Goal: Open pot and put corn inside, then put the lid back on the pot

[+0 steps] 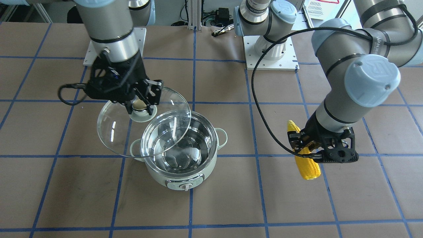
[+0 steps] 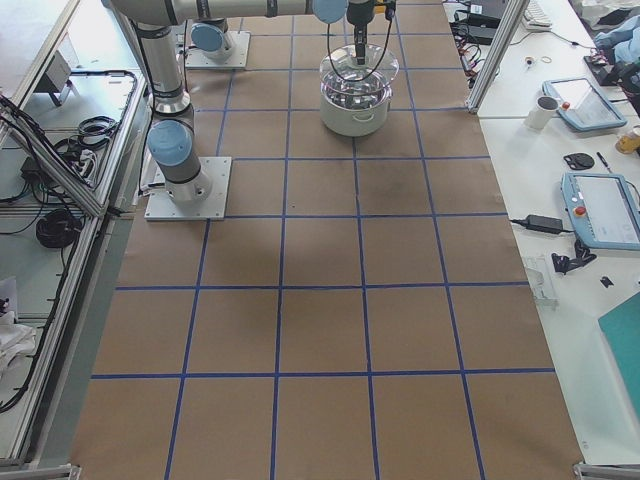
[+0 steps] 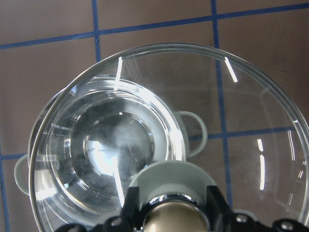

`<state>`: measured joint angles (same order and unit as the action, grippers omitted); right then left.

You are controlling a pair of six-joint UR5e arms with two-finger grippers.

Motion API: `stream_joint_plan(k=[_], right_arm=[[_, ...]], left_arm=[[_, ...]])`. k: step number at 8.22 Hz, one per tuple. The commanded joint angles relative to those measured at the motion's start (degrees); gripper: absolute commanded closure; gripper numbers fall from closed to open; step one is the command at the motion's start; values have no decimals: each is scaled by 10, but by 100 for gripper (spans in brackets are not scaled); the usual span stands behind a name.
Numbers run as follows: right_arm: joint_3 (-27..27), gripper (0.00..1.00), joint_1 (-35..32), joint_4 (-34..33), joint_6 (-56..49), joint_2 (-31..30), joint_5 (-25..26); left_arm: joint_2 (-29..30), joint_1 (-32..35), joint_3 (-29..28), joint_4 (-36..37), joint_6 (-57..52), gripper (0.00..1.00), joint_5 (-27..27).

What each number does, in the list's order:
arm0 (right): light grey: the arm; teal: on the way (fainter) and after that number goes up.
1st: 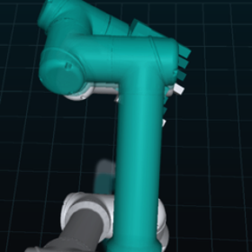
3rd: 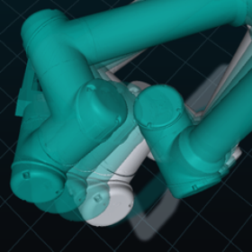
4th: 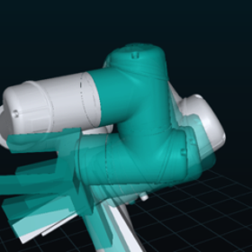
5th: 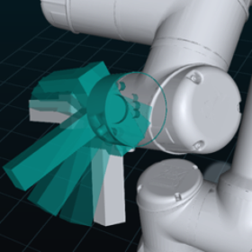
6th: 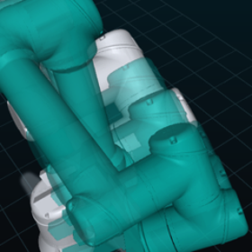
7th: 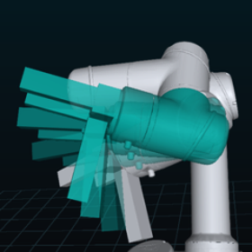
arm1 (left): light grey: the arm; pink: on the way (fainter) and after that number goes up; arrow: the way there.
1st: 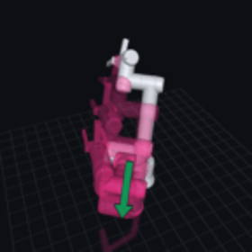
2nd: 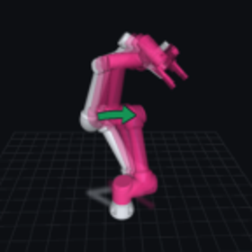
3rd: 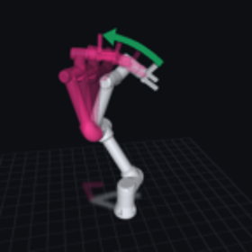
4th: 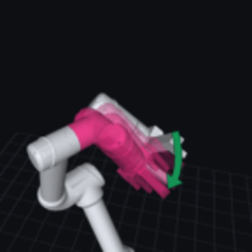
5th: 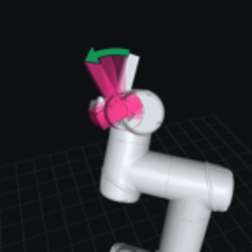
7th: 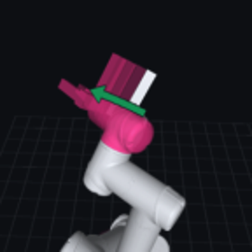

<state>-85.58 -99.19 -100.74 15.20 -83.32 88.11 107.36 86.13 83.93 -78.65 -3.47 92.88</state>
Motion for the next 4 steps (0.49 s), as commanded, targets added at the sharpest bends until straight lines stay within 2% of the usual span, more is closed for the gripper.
stream_joint_plan(k=[1, 2, 4], right_arm=[[0, 94, 116, 101, -90, -75, 5], [-2, 96, 135, 108, -100, -77, 2], [-4, 96, 138, 118, -108, -78, 3]], left_arm=[[-15, 121, 0, -7, 131, 100, -4], [-14, 159, 0, -4, 176, 100, -7], [0, 209, 1, 25, 219, 100, -48]])
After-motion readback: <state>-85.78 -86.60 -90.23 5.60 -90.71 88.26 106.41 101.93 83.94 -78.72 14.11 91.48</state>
